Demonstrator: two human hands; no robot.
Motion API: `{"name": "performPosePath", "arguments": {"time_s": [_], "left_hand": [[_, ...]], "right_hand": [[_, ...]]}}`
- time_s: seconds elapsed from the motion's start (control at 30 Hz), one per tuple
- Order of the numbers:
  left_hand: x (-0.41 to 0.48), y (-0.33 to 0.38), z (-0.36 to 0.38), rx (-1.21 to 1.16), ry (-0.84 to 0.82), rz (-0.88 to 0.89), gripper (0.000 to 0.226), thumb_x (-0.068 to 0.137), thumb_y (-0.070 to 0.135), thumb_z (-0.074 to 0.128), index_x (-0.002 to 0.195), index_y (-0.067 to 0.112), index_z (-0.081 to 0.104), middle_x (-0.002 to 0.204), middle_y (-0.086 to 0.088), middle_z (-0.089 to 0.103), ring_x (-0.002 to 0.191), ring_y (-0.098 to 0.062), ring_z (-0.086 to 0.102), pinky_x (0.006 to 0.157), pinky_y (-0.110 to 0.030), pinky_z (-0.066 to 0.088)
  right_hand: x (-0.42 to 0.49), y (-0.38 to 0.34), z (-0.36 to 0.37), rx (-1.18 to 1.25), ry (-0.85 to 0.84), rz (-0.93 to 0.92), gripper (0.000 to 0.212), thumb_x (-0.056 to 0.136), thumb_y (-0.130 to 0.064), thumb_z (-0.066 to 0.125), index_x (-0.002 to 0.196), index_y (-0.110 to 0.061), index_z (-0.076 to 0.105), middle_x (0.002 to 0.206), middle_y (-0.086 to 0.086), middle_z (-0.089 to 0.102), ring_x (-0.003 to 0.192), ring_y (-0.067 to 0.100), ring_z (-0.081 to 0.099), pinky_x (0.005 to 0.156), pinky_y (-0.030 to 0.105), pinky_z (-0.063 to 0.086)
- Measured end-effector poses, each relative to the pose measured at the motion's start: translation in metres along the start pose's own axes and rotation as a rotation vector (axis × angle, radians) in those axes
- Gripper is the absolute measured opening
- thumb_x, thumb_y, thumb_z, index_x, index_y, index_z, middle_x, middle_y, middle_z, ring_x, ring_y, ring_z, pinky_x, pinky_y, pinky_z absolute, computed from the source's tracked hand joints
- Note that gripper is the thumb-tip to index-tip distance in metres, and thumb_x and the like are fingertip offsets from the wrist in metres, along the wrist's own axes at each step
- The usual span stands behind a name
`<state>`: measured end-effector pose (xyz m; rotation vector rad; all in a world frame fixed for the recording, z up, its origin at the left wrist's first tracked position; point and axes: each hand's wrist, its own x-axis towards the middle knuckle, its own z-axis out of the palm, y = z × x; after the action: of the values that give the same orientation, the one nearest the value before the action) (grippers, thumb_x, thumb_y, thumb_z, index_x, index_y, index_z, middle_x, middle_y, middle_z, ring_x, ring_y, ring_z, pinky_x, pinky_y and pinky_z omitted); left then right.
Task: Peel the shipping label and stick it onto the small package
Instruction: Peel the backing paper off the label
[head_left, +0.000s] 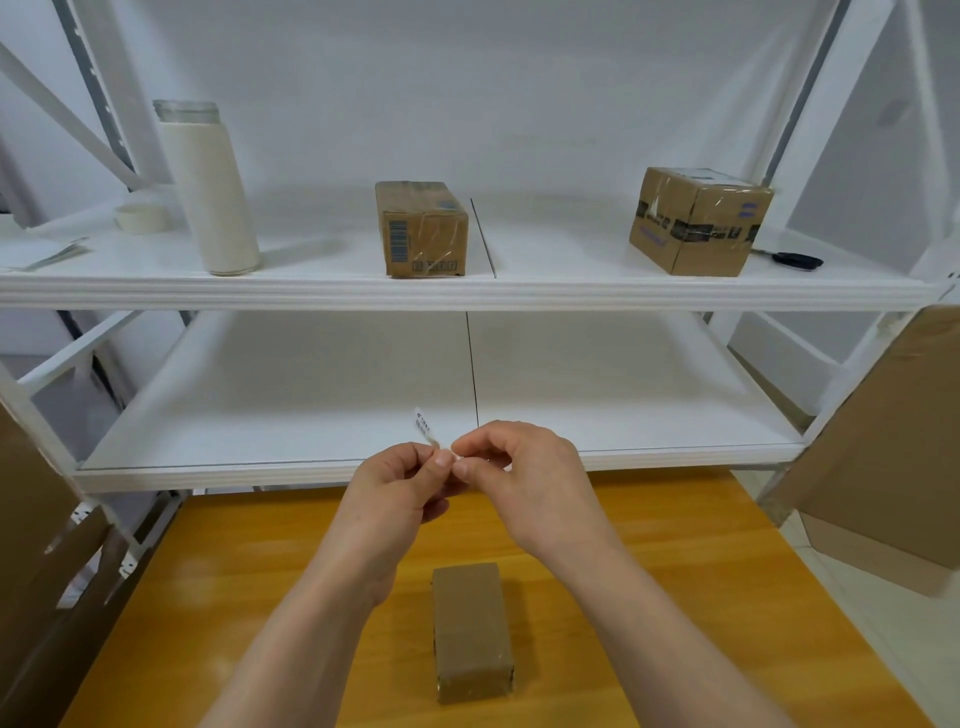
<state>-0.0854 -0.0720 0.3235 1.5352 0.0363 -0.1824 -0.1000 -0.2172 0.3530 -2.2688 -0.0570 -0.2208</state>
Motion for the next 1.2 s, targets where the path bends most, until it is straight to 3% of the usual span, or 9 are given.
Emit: {"name": "performPosePath", "arguments": {"time_s": [0.13, 0.3, 0.67, 1.2], "left_hand": [[0.003, 0.001, -0.001, 0.009, 0.0, -0.002, 0.02, 0.1, 0.02, 0.059, 0.091, 0.01, 0.074, 0.088, -0.003, 0.079, 0.096, -0.02, 0.075, 0.089, -0.037, 0.056], [0.005, 0.003, -0.004, -0.027, 0.021, 0.001, 0.019, 0.099, 0.02, 0.061, 0.09, 0.01, 0.074, 0.082, -0.001, 0.077, 0.091, -0.019, 0.075, 0.088, -0.039, 0.056], [0.01, 0.002, -0.009, -0.086, 0.024, -0.027, 0.018, 0.098, 0.021, 0.061, 0.1, 0.008, 0.073, 0.096, -0.008, 0.08, 0.099, -0.023, 0.075, 0.082, -0.035, 0.055], [0.007, 0.002, -0.001, -0.088, -0.01, -0.004, 0.017, 0.1, 0.018, 0.059, 0.099, 0.007, 0.072, 0.09, -0.006, 0.078, 0.093, -0.021, 0.074, 0.08, -0.034, 0.054]], "right_hand": [[0.003, 0.001, 0.002, 0.029, 0.009, 0.021, 0.018, 0.09, -0.03, 0.069, 0.107, -0.028, 0.074, 0.098, -0.013, 0.073, 0.094, 0.004, 0.064, 0.087, 0.029, 0.055], [0.007, 0.001, 0.005, 0.05, 0.019, 0.028, 0.011, 0.089, -0.029, 0.071, 0.099, -0.029, 0.074, 0.093, -0.014, 0.073, 0.09, 0.002, 0.066, 0.085, 0.029, 0.057], [0.011, -0.001, 0.006, 0.059, -0.002, 0.026, 0.012, 0.093, -0.032, 0.066, 0.099, -0.028, 0.075, 0.092, -0.016, 0.073, 0.088, -0.002, 0.065, 0.081, 0.021, 0.055], [0.005, 0.001, 0.0, 0.089, 0.008, 0.051, 0.011, 0.091, -0.032, 0.069, 0.099, -0.028, 0.076, 0.092, -0.015, 0.074, 0.088, -0.001, 0.067, 0.084, 0.026, 0.058]]}}
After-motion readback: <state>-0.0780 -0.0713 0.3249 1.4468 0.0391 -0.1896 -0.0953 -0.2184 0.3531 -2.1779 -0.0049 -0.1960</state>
